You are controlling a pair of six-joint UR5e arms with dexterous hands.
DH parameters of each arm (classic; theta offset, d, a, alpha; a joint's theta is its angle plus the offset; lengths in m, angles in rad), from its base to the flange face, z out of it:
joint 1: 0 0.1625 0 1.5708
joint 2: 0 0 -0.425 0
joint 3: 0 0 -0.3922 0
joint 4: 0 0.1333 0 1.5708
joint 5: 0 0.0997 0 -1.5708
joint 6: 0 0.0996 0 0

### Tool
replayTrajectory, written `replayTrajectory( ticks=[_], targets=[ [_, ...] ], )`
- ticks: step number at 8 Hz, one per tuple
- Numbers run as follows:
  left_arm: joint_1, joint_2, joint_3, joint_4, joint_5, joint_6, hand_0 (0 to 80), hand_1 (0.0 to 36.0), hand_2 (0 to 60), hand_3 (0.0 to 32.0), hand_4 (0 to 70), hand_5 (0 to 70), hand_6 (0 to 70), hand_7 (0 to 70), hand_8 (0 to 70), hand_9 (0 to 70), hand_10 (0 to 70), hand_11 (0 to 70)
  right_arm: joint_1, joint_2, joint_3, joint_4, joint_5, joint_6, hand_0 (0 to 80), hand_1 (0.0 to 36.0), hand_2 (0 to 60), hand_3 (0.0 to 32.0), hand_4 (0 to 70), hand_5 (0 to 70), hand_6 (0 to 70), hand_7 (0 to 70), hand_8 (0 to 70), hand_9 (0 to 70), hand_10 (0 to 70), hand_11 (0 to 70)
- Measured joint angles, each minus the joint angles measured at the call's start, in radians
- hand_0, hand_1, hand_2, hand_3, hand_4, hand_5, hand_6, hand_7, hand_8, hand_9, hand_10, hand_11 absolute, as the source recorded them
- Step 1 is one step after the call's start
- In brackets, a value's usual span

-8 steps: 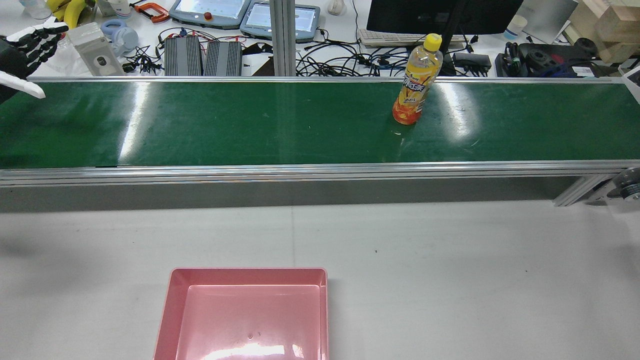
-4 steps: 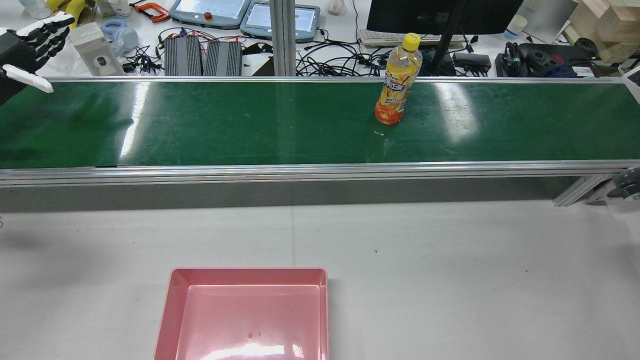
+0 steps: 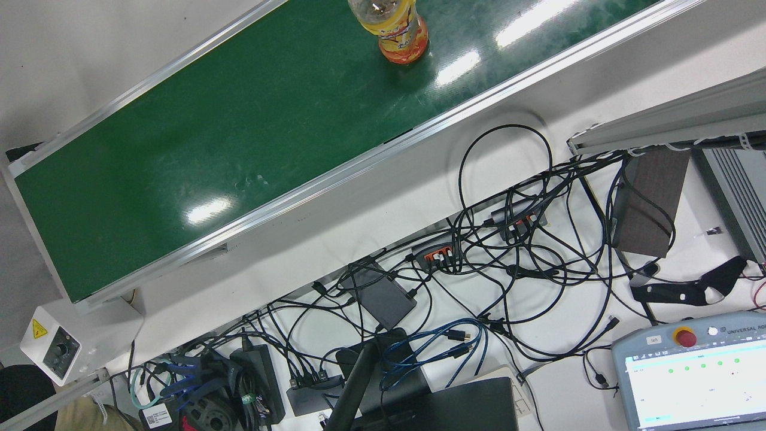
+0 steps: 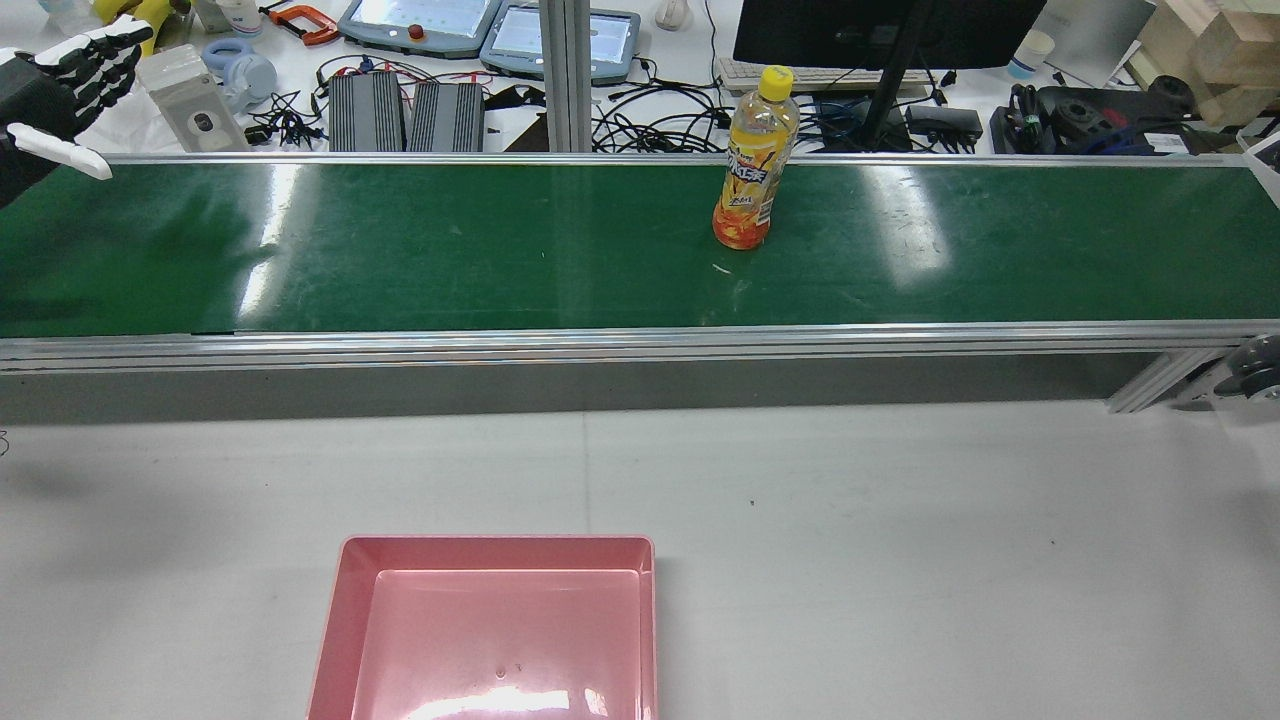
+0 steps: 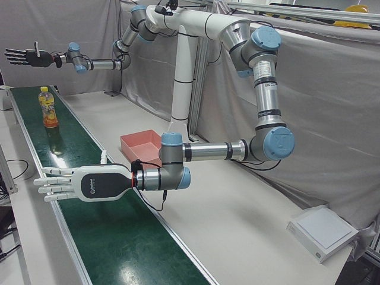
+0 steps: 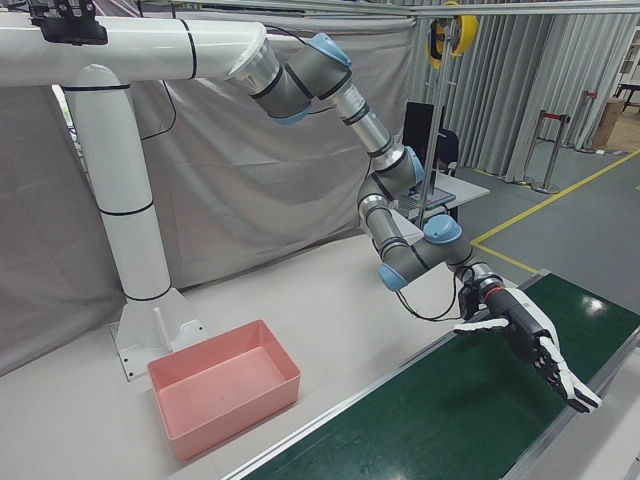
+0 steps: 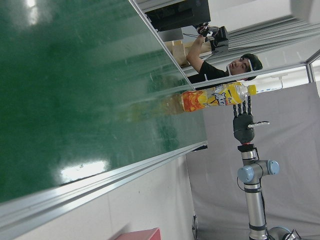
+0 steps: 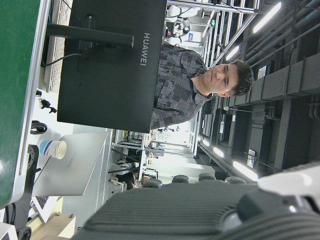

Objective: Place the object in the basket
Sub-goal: 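Raise the open left hand over the conveyor toward the approaching bottle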

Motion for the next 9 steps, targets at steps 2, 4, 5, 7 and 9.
replayTrajectory(
  ticks=[2, 4, 5, 7, 9],
  targets=[
    [0.003, -0.005, -0.008, 0.000, 0.000, 0.000, 56.6, 10.7, 0.0, 0.0, 12.5, 13.9, 0.0, 1.0, 0.3, 0.9, 0.0, 1.3, 0.000, 0.000, 0.000, 0.000, 0.000, 0.000, 0.0, 0.0, 0.0, 0.0, 0.0, 0.0, 0.0, 0.0, 0.0, 0.0, 0.0, 0.0],
    [0.005, -0.020, -0.012, 0.004, 0.001, 0.004, 56.3, 10.6, 0.0, 0.0, 12.8, 16.4, 0.0, 1.1, 1.0, 1.8, 0.5, 2.4, 0.000, 0.000, 0.000, 0.000, 0.000, 0.000, 0.0, 0.0, 0.0, 0.0, 0.0, 0.0, 0.0, 0.0, 0.0, 0.0, 0.0, 0.0],
    [0.007, -0.026, -0.012, 0.008, 0.001, 0.006, 56.5, 10.3, 0.0, 0.0, 12.9, 17.7, 0.0, 1.1, 1.6, 2.0, 0.4, 2.2, 0.000, 0.000, 0.000, 0.000, 0.000, 0.000, 0.0, 0.0, 0.0, 0.0, 0.0, 0.0, 0.0, 0.0, 0.0, 0.0, 0.0, 0.0],
    [0.052, -0.057, -0.011, 0.018, 0.001, 0.008, 56.0, 9.9, 0.0, 0.0, 12.3, 16.5, 0.0, 0.9, 1.4, 1.9, 1.5, 3.8, 0.000, 0.000, 0.000, 0.000, 0.000, 0.000, 0.0, 0.0, 0.0, 0.0, 0.0, 0.0, 0.0, 0.0, 0.0, 0.0, 0.0, 0.0],
    [0.087, -0.083, -0.008, 0.030, 0.001, 0.013, 55.5, 9.5, 0.0, 0.0, 11.5, 15.8, 0.0, 1.1, 1.6, 2.2, 1.4, 3.6, 0.000, 0.000, 0.000, 0.000, 0.000, 0.000, 0.0, 0.0, 0.0, 0.0, 0.0, 0.0, 0.0, 0.0, 0.0, 0.0, 0.0, 0.0]
  ],
)
